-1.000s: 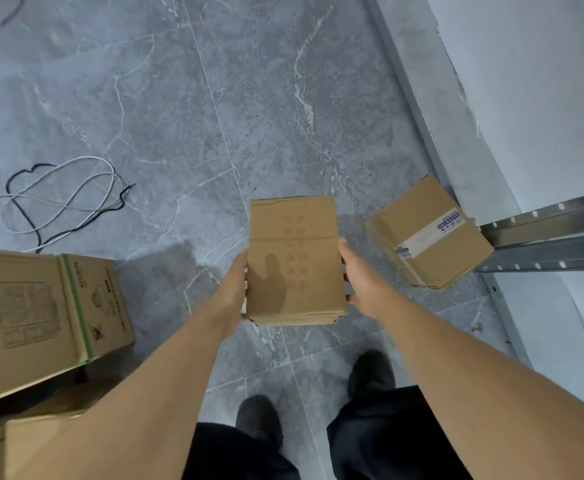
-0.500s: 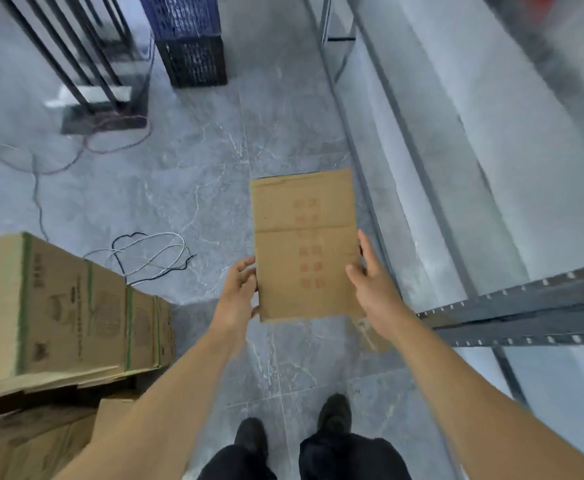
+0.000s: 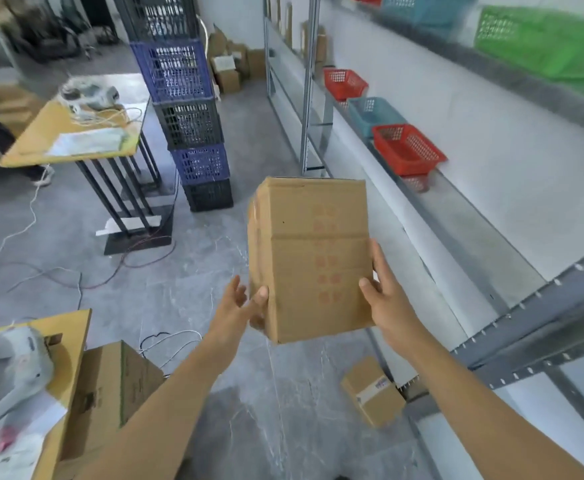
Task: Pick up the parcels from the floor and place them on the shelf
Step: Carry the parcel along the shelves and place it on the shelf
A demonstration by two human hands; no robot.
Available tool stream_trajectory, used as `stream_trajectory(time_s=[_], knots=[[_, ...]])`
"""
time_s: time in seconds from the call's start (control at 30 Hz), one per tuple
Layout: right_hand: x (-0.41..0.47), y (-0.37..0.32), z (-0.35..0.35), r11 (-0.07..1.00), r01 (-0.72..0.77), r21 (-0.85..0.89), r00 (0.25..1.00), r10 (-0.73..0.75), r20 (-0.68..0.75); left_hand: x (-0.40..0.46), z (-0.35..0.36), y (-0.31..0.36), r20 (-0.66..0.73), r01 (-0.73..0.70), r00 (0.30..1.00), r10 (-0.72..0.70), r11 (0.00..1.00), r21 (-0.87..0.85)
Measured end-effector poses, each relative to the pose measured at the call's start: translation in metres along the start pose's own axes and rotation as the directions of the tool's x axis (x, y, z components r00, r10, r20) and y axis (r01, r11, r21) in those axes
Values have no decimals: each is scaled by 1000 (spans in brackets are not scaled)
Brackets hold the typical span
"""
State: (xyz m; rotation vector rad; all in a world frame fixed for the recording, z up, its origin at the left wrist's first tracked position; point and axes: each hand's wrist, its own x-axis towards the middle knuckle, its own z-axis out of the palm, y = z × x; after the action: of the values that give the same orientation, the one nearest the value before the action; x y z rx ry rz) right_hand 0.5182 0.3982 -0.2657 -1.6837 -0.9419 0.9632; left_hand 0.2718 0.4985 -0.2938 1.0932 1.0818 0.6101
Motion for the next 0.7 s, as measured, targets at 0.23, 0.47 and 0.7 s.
stream_trajectory(time_s=[0.23,0.47,0.7], knots=[[-21,-43,-5,991,36,-131,994,-21,111,-28,0,56,72,-78,995,76,997,28],[-28,-56,-10,986,-13,168,945,-43,324,-49,25,61,85,-91,992,89,996,8],[-34,-60,-28,892,-78,445,967,-40,251,-54,29,77,160,-233,962,221,971,60]])
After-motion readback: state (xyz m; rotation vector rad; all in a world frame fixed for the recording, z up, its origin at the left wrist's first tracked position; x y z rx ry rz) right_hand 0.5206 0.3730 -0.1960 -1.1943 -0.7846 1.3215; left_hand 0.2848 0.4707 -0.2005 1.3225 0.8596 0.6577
